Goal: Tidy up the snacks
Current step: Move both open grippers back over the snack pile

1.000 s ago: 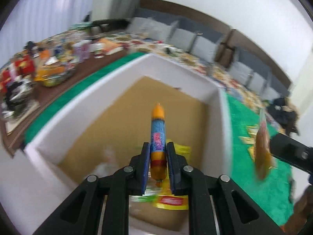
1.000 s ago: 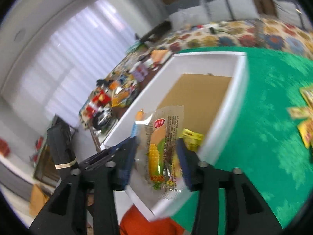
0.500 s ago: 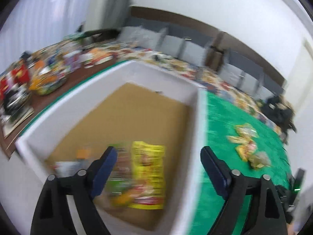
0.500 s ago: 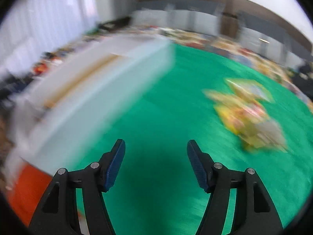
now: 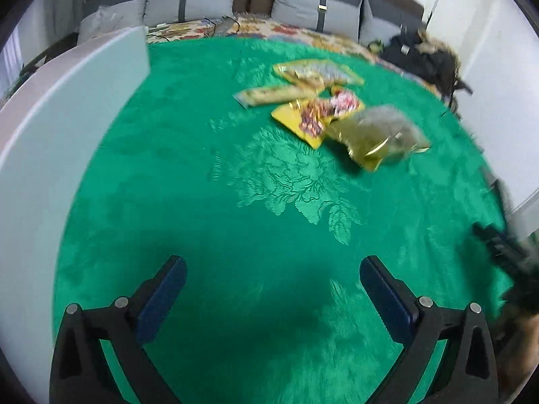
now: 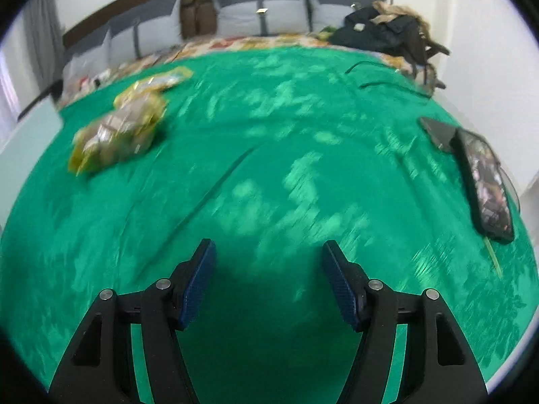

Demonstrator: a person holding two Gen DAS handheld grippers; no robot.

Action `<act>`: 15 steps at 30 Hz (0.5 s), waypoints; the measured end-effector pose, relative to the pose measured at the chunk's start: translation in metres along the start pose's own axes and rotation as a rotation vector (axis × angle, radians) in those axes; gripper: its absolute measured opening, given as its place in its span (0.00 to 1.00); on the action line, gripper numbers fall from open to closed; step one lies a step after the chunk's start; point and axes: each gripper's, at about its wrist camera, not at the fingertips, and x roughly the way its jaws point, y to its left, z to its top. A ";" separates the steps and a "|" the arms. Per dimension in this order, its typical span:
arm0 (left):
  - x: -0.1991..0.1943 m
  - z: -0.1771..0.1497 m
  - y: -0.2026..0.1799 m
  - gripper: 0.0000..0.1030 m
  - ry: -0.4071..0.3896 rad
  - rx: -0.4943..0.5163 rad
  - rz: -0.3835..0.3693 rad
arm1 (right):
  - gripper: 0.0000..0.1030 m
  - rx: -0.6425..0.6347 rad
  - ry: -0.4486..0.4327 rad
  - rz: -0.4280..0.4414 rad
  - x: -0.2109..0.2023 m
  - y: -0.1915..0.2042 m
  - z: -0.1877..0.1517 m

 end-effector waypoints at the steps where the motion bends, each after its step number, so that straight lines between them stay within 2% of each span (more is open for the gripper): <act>1: 0.007 0.001 -0.005 0.98 0.002 0.009 0.013 | 0.69 -0.006 -0.002 -0.006 0.001 -0.001 0.001; 6: 0.028 0.005 -0.009 0.98 -0.006 0.037 0.068 | 0.71 -0.027 0.022 -0.005 0.021 0.005 0.006; 8: 0.032 0.005 -0.009 0.99 -0.027 0.062 0.107 | 0.70 -0.042 0.029 0.004 0.017 0.012 0.004; 15: 0.033 0.004 -0.007 1.00 -0.075 0.063 0.117 | 0.79 -0.040 0.040 0.006 0.013 0.013 -0.005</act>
